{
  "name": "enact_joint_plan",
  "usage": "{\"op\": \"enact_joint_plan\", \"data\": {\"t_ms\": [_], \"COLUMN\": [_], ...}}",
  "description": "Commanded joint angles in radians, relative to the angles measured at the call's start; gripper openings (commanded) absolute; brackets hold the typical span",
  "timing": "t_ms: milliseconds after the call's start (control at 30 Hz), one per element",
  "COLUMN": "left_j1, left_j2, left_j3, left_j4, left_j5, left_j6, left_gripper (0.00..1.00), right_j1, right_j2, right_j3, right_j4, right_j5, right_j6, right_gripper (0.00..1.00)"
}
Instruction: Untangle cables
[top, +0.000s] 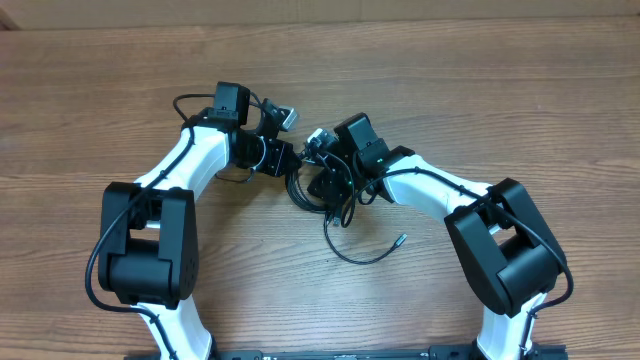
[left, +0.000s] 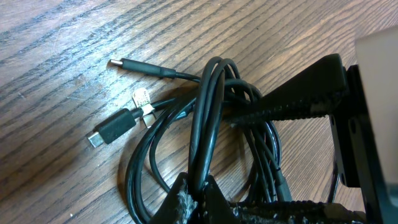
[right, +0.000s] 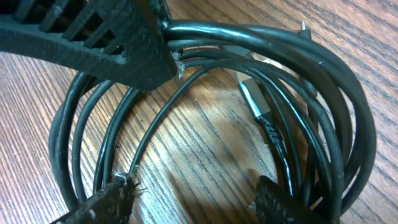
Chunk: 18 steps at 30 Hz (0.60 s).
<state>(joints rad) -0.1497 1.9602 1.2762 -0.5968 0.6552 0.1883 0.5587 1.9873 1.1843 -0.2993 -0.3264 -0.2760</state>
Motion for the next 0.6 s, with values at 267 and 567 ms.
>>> {"op": "enact_joint_plan", "data": {"t_ms": [267,567], "left_j1": [0.006,0.006], "left_j2": [0.009,0.009], "left_j3": [0.019,0.019], "left_j4": [0.003,0.007], "left_j5": [0.021,-0.008], "left_j6": [0.014,-0.013], "left_gripper": [0.04,0.04], "right_j1": [0.003,0.009], "right_j2": [0.012,0.012], "right_j3": [-0.006,-0.005], "right_j4": [0.0,-0.011], "right_j5": [-0.029,-0.124], "right_j6": [0.022,0.183], "right_gripper": [0.61,0.56]}}
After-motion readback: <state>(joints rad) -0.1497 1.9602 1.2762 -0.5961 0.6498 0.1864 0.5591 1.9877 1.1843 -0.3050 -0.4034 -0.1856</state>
